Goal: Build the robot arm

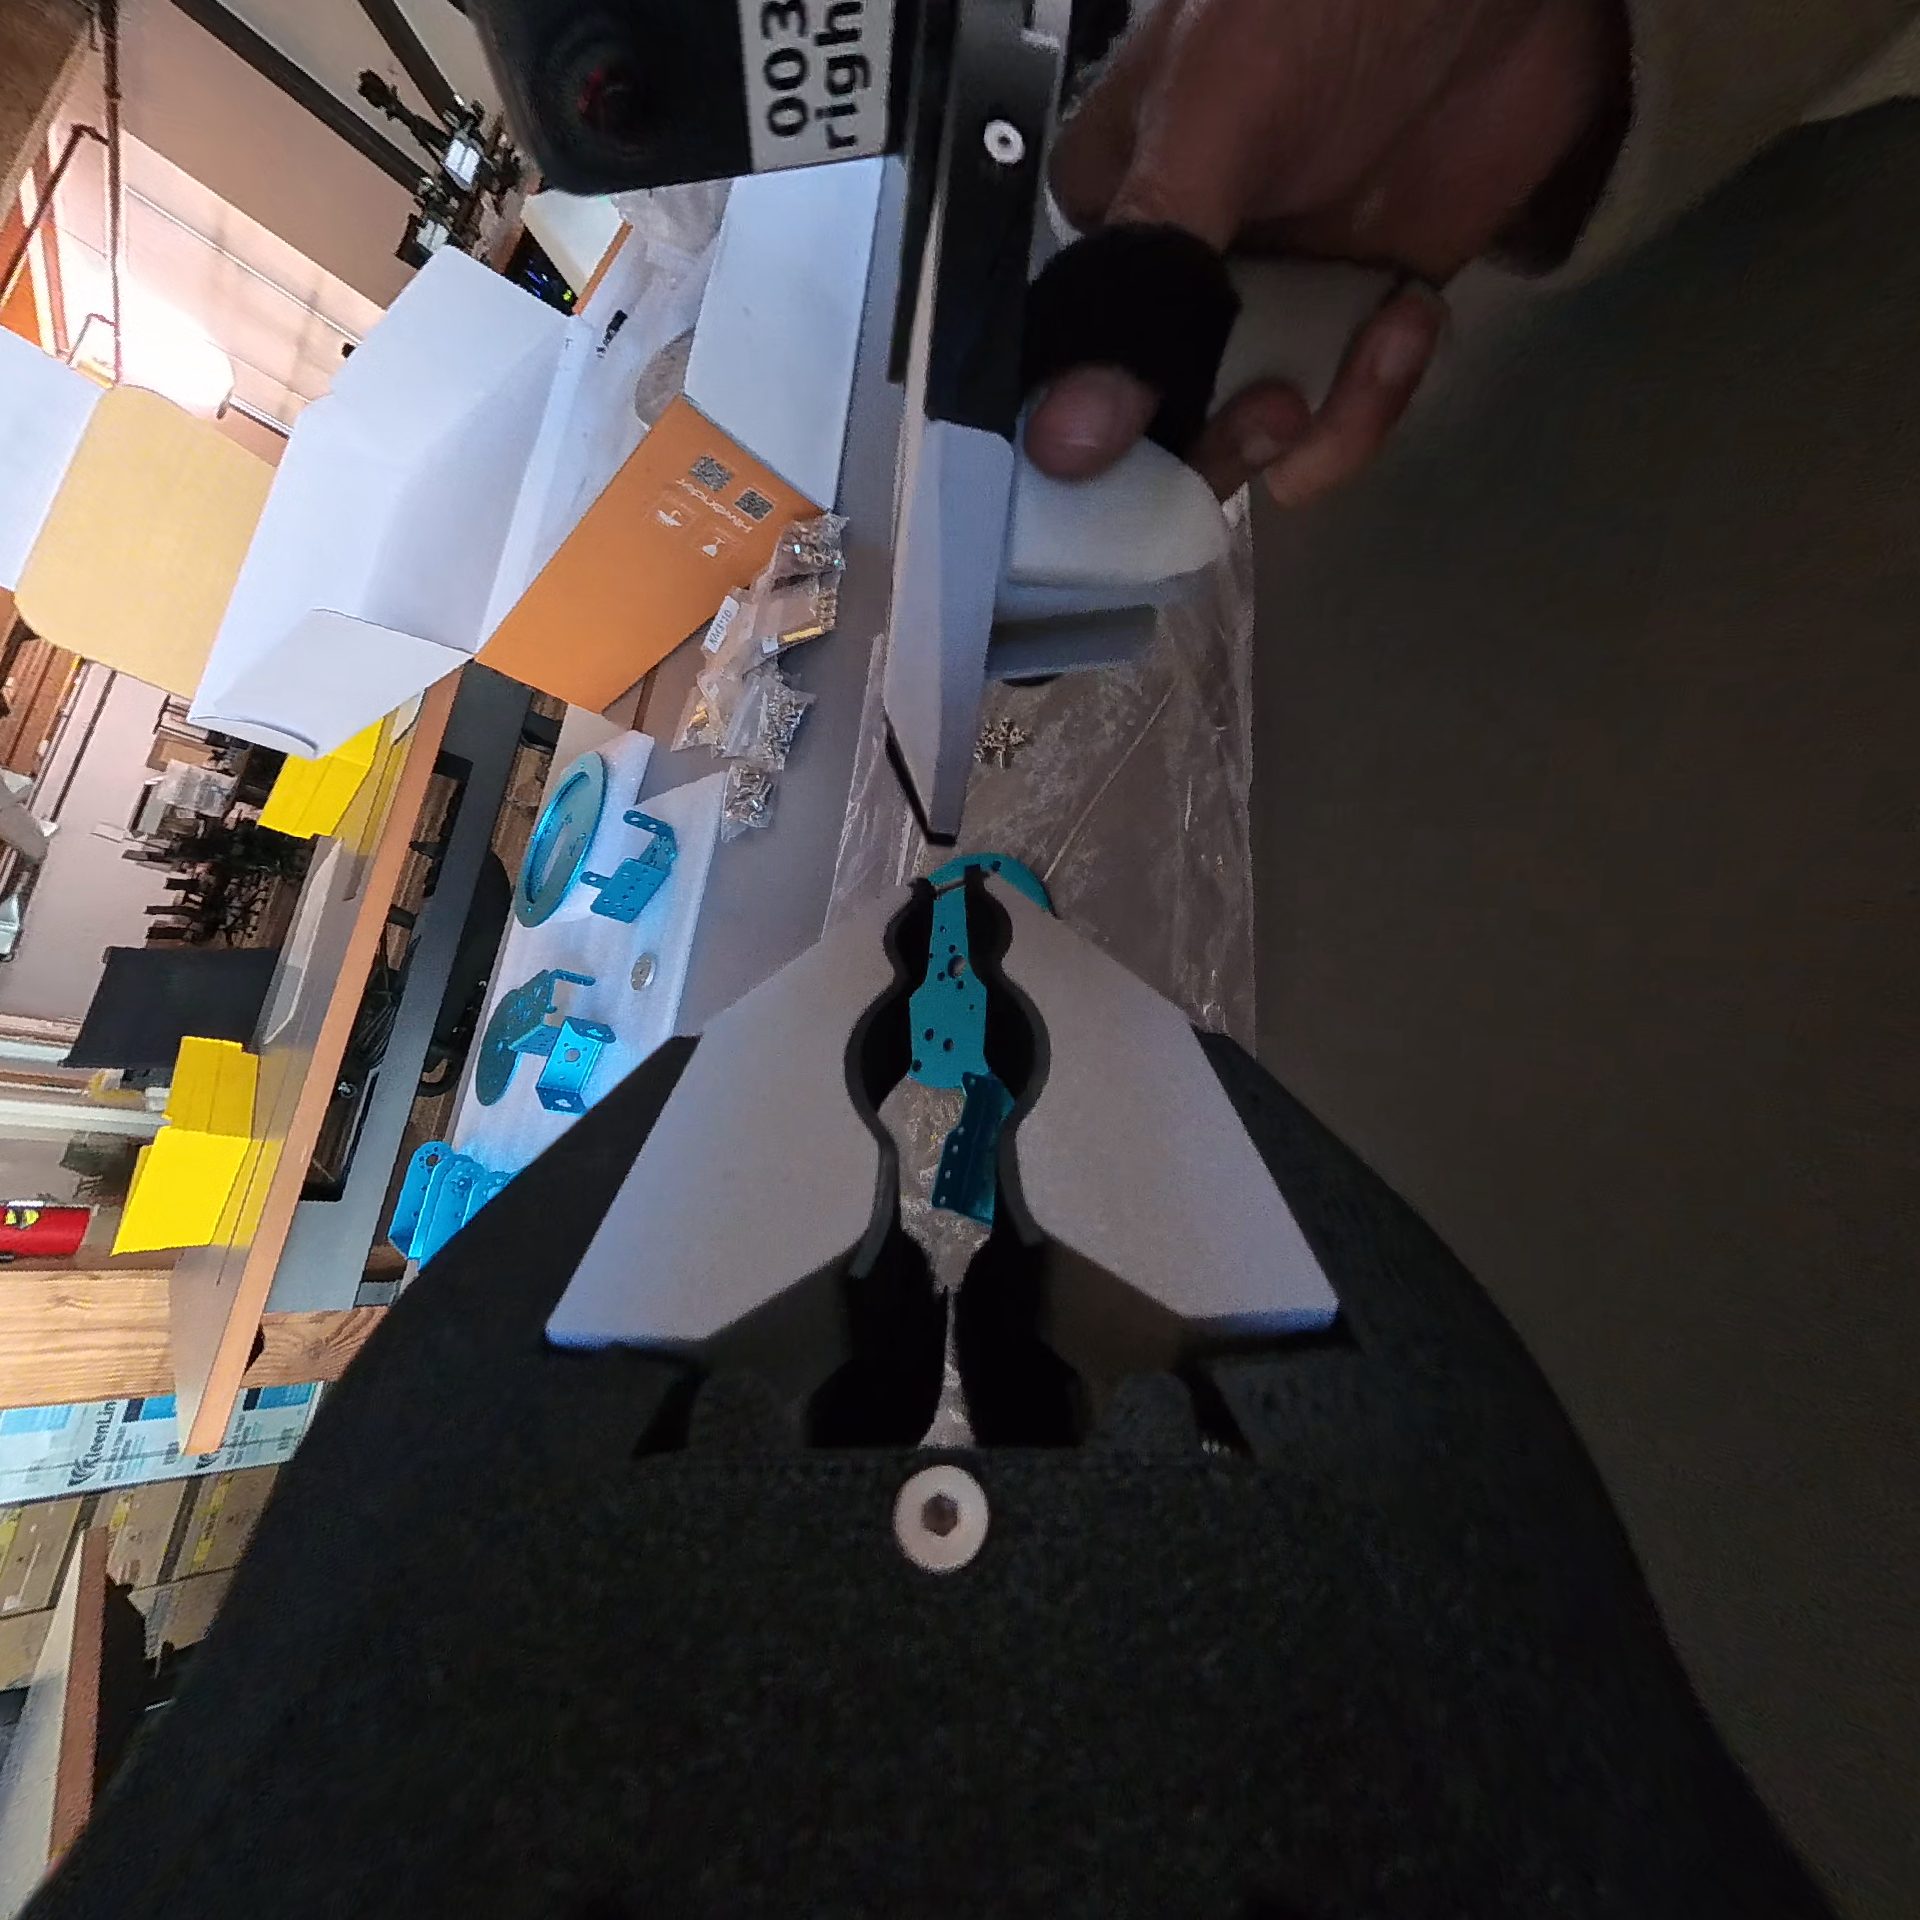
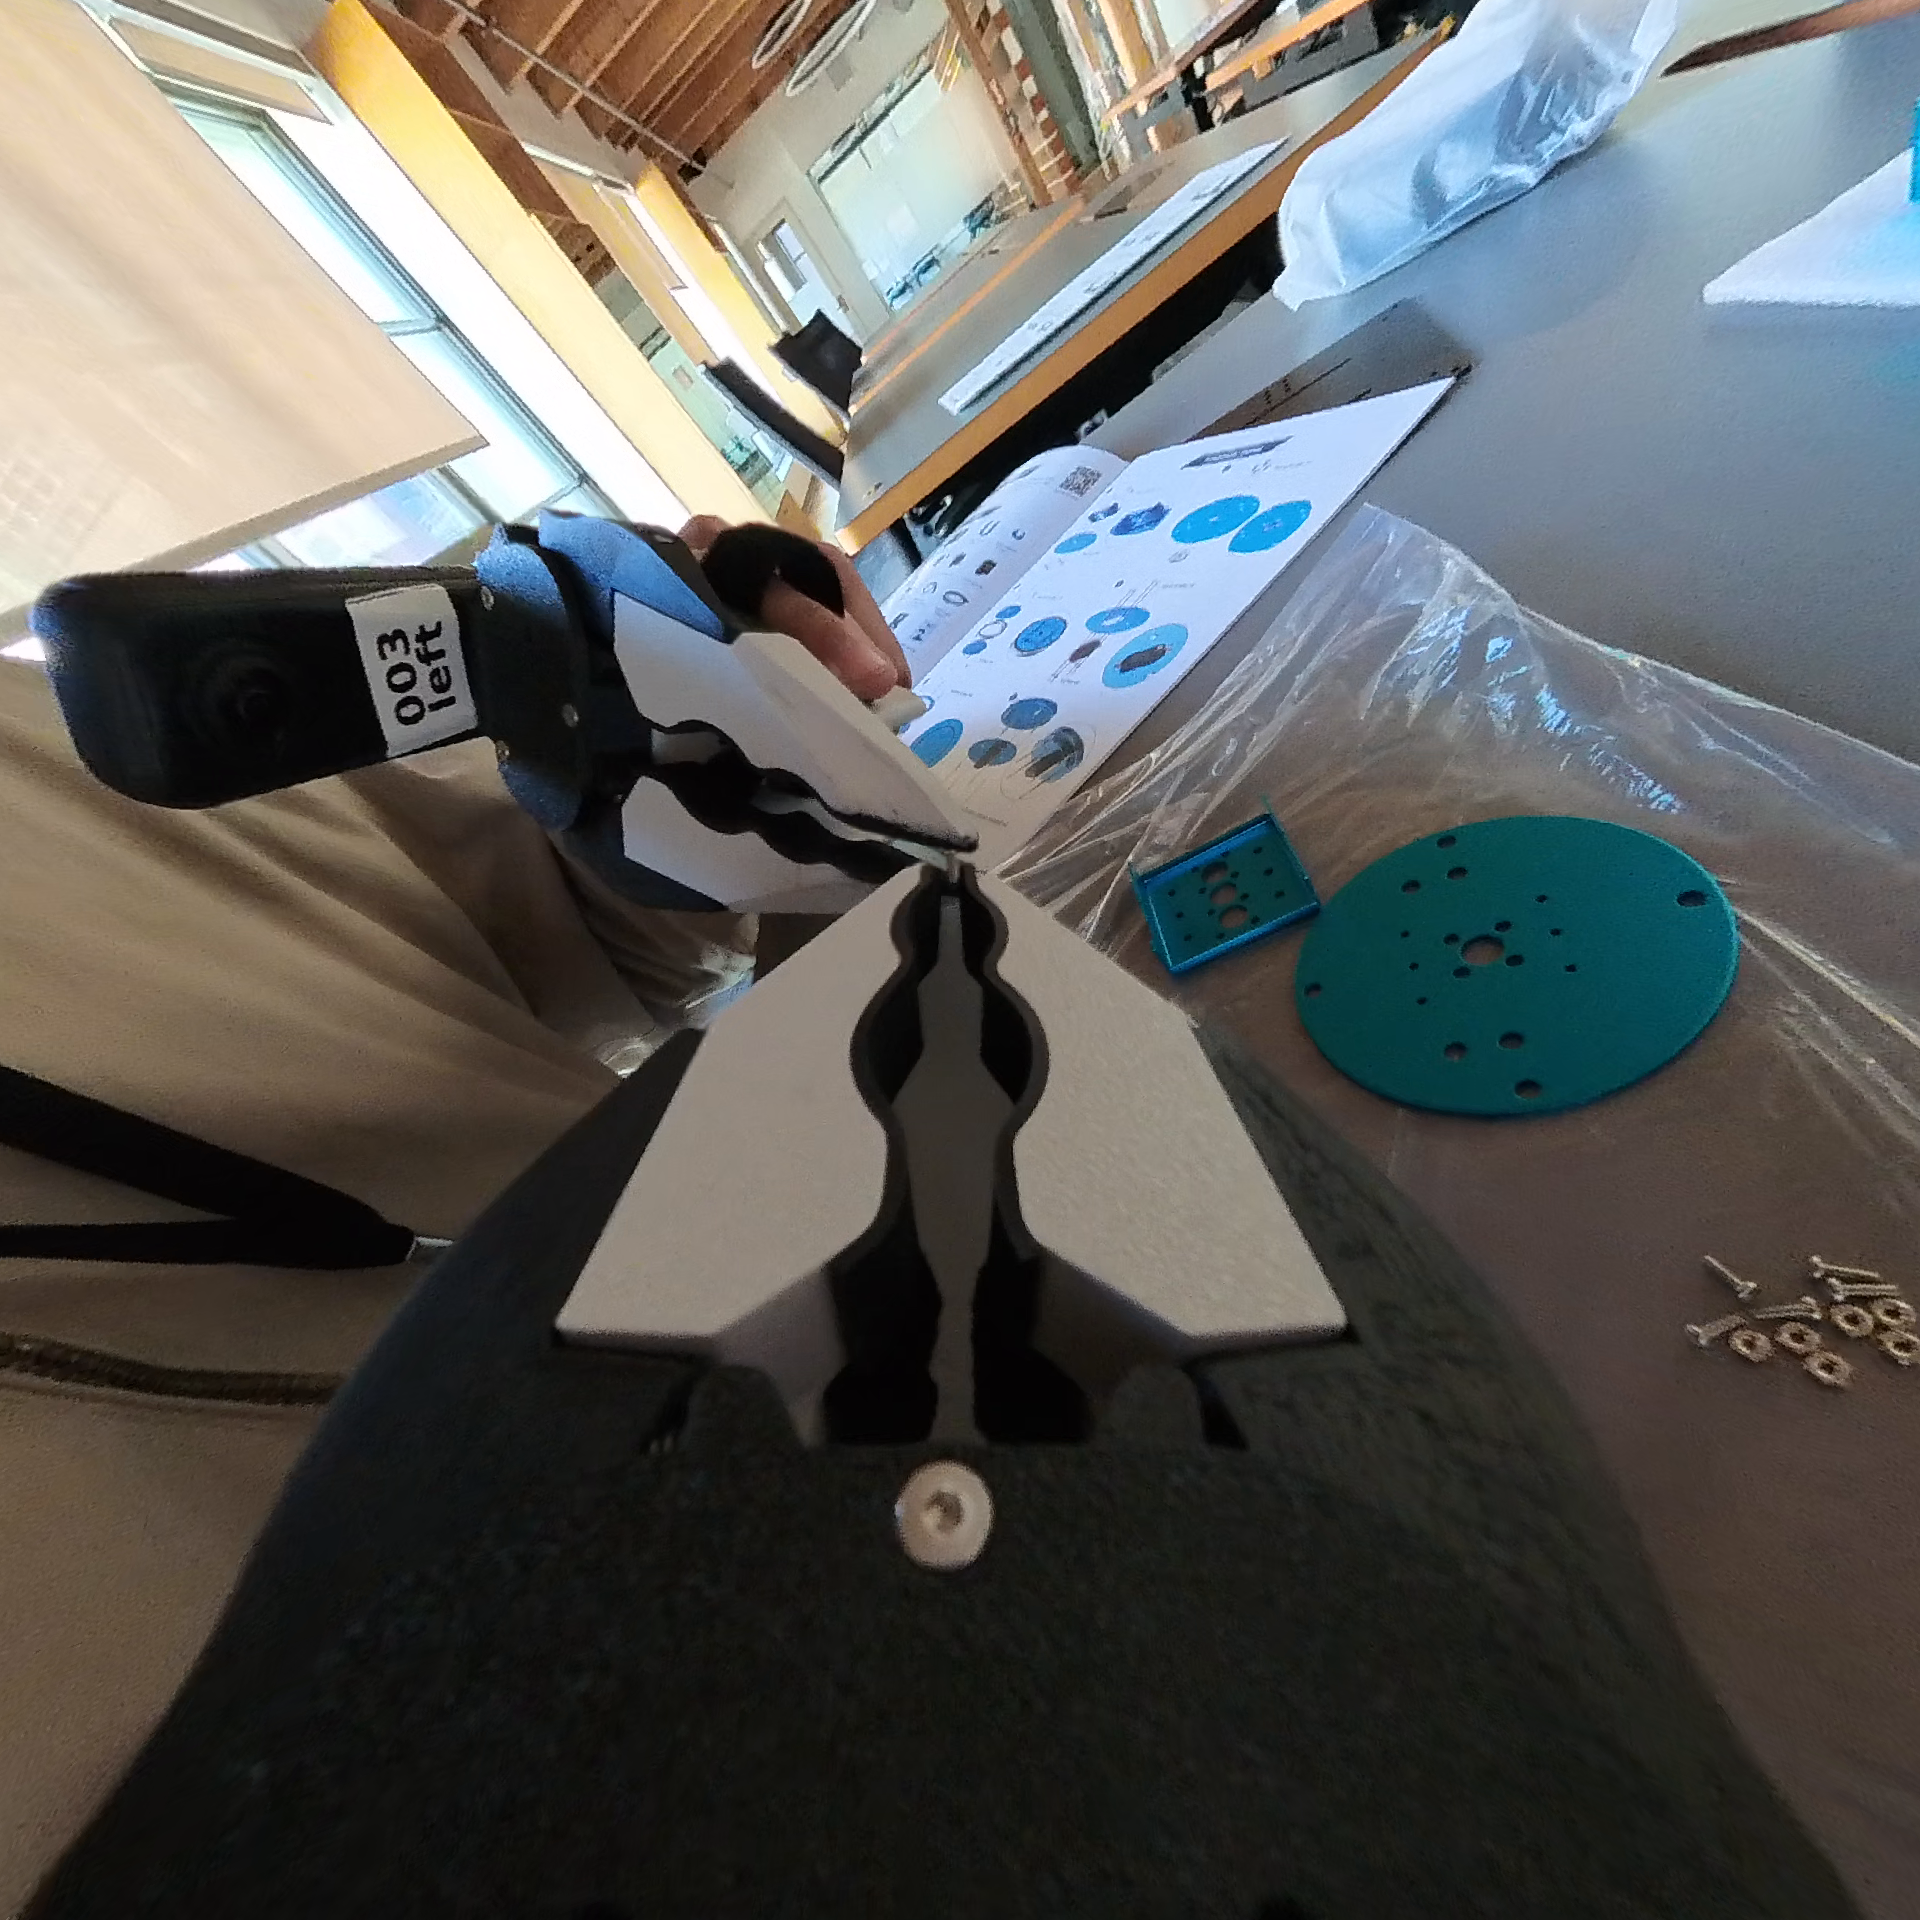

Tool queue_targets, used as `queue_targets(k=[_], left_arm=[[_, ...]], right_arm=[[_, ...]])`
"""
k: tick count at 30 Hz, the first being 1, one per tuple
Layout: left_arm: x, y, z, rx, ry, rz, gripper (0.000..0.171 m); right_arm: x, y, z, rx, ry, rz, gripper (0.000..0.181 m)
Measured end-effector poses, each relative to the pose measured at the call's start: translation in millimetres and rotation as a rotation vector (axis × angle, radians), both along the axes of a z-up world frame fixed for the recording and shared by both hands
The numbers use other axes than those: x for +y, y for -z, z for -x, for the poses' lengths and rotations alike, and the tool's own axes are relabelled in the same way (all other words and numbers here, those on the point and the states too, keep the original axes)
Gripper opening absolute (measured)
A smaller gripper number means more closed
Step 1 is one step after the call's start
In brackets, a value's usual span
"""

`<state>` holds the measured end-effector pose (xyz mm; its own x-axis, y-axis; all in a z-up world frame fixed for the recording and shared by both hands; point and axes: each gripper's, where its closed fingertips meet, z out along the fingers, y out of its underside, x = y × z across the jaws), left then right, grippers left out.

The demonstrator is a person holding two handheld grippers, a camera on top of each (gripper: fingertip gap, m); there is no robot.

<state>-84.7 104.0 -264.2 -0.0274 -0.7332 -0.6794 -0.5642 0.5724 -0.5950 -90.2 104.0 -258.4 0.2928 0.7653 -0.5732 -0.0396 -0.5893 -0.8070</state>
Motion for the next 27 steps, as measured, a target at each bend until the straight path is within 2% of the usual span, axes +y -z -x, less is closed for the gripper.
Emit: queue_targets(k=[5, 7, 15, 22, 27], left_arm=[[-6, 0, -1, 0.025, 0.038, -0.026, 0.005], [-7, -1, -1, 0.03, 0.041, -0.029, 0.005], [-6, -1, -1, 0.02, 0.026, -0.027, 0.005], [-6, -2, -3, 0.012, 0.024, -0.028, 0.005], [1, -9, -4, -0.041, -0.017, -0.018, 0.006]], right_arm=[[-5, 5, 1, -0.09, -0.129, 0.067, 0.014], [-8, 5, 4, -0.11, -0.174, 0.073, 0.013], [-3, -3, 4, 0.006, -0.213, 0.132, 0.009], [-6, 2, 8, 0.014, -0.242, 0.16, 0.008], [2, -4, 5, 0.148, -0.214, 0.249, 0.001]])
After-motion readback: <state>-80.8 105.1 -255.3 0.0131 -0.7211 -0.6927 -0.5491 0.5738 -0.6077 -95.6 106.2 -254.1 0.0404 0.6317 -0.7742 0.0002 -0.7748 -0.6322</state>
